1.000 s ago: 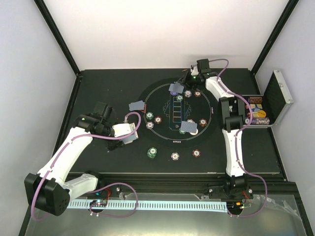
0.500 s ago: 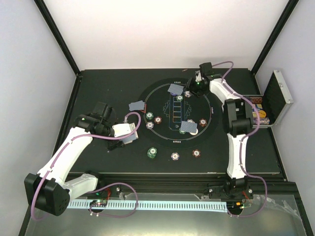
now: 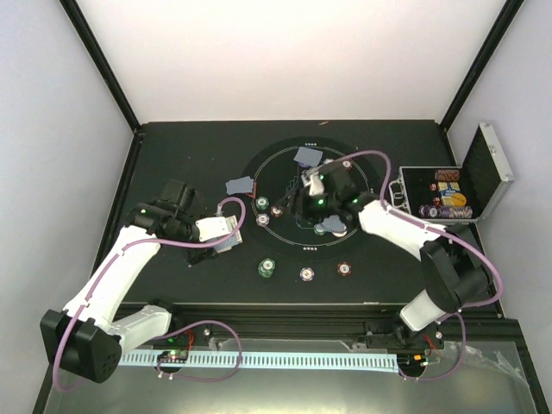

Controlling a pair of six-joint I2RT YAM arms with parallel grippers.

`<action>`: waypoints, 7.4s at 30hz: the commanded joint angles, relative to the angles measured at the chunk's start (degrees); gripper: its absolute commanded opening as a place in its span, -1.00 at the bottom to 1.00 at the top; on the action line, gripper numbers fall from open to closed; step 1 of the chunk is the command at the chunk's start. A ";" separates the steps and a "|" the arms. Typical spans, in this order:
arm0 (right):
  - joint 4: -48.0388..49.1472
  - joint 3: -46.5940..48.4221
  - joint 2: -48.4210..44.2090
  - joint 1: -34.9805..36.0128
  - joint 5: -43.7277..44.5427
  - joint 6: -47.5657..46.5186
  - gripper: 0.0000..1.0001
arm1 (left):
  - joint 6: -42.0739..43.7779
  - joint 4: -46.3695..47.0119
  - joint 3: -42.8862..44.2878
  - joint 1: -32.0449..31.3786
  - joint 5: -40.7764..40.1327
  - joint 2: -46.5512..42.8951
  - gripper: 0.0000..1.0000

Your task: Distribute texas hold em gaming equipment

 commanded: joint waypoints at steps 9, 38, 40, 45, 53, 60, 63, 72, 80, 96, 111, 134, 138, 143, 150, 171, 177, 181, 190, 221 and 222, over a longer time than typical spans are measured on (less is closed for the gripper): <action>19.98 -5.18 0.28 17.17 -2.29 13.39 0.51 | 0.17 -0.63 1.56 0.10 1.87 -0.67 -0.97; 32.02 -0.90 15.42 19.37 -7.82 19.54 0.11 | 0.81 -1.07 1.18 0.10 1.56 -1.41 -0.97; 32.00 -2.91 14.06 18.49 -7.65 19.27 0.04 | 0.79 -0.95 1.18 0.10 1.47 -1.38 -0.97; 30.48 -6.06 10.30 17.26 -7.06 17.85 -0.16 | 0.70 -0.81 1.18 0.10 1.64 -1.16 -0.97; 27.88 -6.34 6.81 17.12 -6.29 17.04 -0.70 | 0.51 -0.63 1.29 0.09 1.83 -0.94 -0.97; 34.38 -8.24 3.91 16.33 -7.77 21.39 -0.87 | 0.52 -0.24 0.98 0.10 1.58 -0.82 -0.97; 35.09 -9.92 1.56 15.26 -7.77 21.94 -0.93 | 0.56 -0.09 0.92 0.10 1.29 -0.69 -0.97; 32.18 -21.29 -10.13 4.67 -9.32 20.31 -0.98 | 0.81 -0.01 1.03 0.10 0.84 -0.52 -0.97; 5.83 -26.03 -20.67 -14.44 -7.31 3.26 -0.98 | 0.74 -0.53 1.60 0.10 0.95 -0.54 -0.97; 7.21 -29.26 -8.94 -25.94 -7.07 -3.85 -0.96 | 1.03 -1.20 1.88 0.10 0.50 -0.72 -0.97; -9.06 -22.35 -21.87 -18.73 6.56 -4.08 0.13 | 1.30 -1.54 2.49 0.10 2.22 -0.28 -0.97; 32.20 -3.21 7.18 21.20 -8.62 19.82 0.56 | 1.44 -2.75 2.87 0.10 2.52 -0.78 -0.97; 36.83 -2.86 10.33 21.98 -9.68 22.39 0.55 | 1.51 -2.85 2.90 0.10 2.44 -0.75 -0.97; 39.29 -0.50 14.62 22.74 -10.82 24.06 0.54 | 1.49 -2.79 2.76 0.10 2.52 -0.66 -0.97; 40.73 2.24 19.35 22.94 -12.30 25.26 0.50 | 1.49 -2.97 2.76 0.10 2.43 -0.87 -0.97; 37.66 -7.76 12.15 16.94 -11.70 21.62 -0.38 | 1.32 -3.01 3.27 0.10 2.29 -0.93 -0.97; 37.40 -8.56 9.04 16.54 -11.22 21.45 -0.79 | 1.57 -3.03 3.07 0.10 1.81 -1.07 -0.97; 37.47 -9.68 6.25 14.85 -11.53 21.61 -0.89 | 1.57 -2.94 2.89 0.10 1.49 -1.15 -0.97; 17.09 -7.90 -2.94 4.80 -11.95 8.10 -0.98 | 1.58 -2.97 2.81 0.10 1.10 -1.23 -0.97; 11.05 19.29 26.11 13.23 63.32 -93.80 -0.98 | 1.13 -3.23 2.34 0.11 -1.02 -1.44 -0.97; 11.40 18.92 26.55 13.22 63.20 -93.98 -0.98 | 1.18 -3.19 2.37 0.10 -1.20 -1.41 -0.97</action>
